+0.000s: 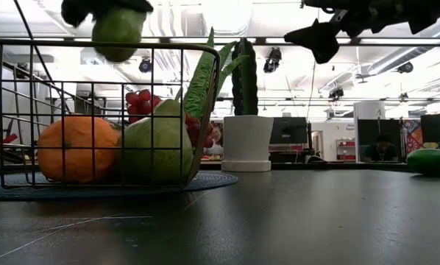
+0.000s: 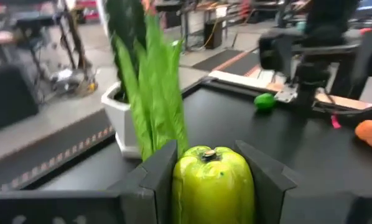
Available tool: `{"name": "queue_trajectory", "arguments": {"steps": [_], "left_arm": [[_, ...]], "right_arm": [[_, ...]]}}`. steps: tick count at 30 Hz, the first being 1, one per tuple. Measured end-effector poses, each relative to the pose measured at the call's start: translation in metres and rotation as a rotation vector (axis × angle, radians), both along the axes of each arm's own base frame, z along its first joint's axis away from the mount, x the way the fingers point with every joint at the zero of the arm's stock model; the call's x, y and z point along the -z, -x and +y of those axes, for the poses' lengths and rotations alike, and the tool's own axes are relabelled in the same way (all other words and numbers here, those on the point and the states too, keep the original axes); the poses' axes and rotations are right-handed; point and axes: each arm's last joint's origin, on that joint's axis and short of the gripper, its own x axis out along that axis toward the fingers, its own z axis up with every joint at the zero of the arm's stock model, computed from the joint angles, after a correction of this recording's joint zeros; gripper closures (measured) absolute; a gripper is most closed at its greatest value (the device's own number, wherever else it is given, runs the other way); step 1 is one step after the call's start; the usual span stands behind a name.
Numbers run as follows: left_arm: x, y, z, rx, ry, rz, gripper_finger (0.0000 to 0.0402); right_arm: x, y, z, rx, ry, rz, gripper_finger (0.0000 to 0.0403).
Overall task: Build produce basket
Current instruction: Put the green chayote into the wire basket
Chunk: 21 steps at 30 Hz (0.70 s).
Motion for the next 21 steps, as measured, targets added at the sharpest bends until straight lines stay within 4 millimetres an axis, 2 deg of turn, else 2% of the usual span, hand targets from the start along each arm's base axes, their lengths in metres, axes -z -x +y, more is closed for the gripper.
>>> {"name": "queue_trajectory", "arguments": {"steps": [7, 21], "left_arm": [[0.030, -0.003, -0.001, -0.030, 0.042, 0.024, 0.0276], [0.059, -0.001, 0.003, -0.079, -0.085, 0.163, 0.0276]], "right_arm": [[0.003, 0.001, 0.000, 0.000, -0.001, 0.009, 0.0076], [0.007, 0.002, 0.001, -0.004, -0.001, 0.020, 0.0076]]}}
